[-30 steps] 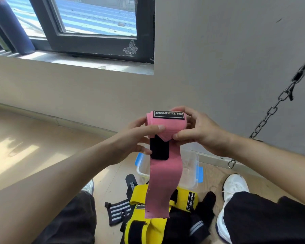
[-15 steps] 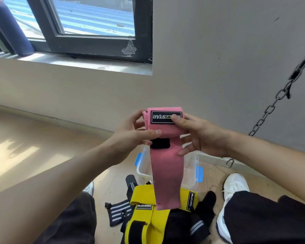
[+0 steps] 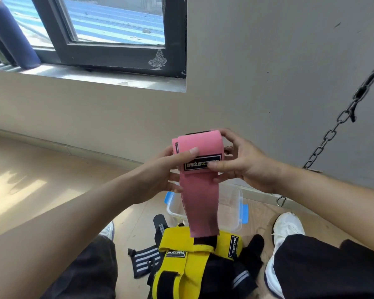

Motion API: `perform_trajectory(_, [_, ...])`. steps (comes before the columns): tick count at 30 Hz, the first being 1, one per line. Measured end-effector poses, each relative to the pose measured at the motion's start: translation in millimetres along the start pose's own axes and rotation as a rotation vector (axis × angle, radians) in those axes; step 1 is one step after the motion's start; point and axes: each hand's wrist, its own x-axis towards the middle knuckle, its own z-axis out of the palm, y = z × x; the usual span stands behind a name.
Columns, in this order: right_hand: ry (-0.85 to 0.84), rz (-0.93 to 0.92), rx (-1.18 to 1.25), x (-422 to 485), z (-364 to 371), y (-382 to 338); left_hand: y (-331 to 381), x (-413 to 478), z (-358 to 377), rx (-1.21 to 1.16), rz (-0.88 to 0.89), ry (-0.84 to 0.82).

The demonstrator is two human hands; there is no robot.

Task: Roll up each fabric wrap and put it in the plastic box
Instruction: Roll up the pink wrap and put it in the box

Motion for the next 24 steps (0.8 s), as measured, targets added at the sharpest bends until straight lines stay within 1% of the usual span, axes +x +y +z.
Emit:
perform_trajectory(4, [-0.009,-0.017,-0.067,0.3,1.4,-0.4,-0.8,2.4,-2.5,-0.024,0.050,0.041])
perform_trajectory(9, [-0.164,0.157,-0.002,-1.6,-0.8,-5.6,-2.4,3.6,-6.3,-0.029,0.131,0.079])
perform_trajectory(12, [-0.142,0.231,0.017,-1.6,0.2,-6.4,-4.3,3.3,-5.5,-0.010,0.190,0.094])
perform_trajectory(16, [-0.082,0.215,0.041,-0.5,3.9,-5.3,-4.7,3.5,-1.4,0.054,0.258,0.127])
perform_trajectory(19, [-0.058,0.176,0.095,-0.2,3.3,-5.2,-2.4,0.6,-2.6,0.094,0.208,0.087])
perform_trajectory(22, [-0.031,0.129,0.098,0.6,-0.8,-3.2,-1.8,-2.4,-2.5,0.123,0.087,-0.009])
perform_trajectory(24, [-0.017,0.103,0.089,1.0,-3.1,-0.9,-1.0,-3.2,0.8,0.093,0.013,-0.008])
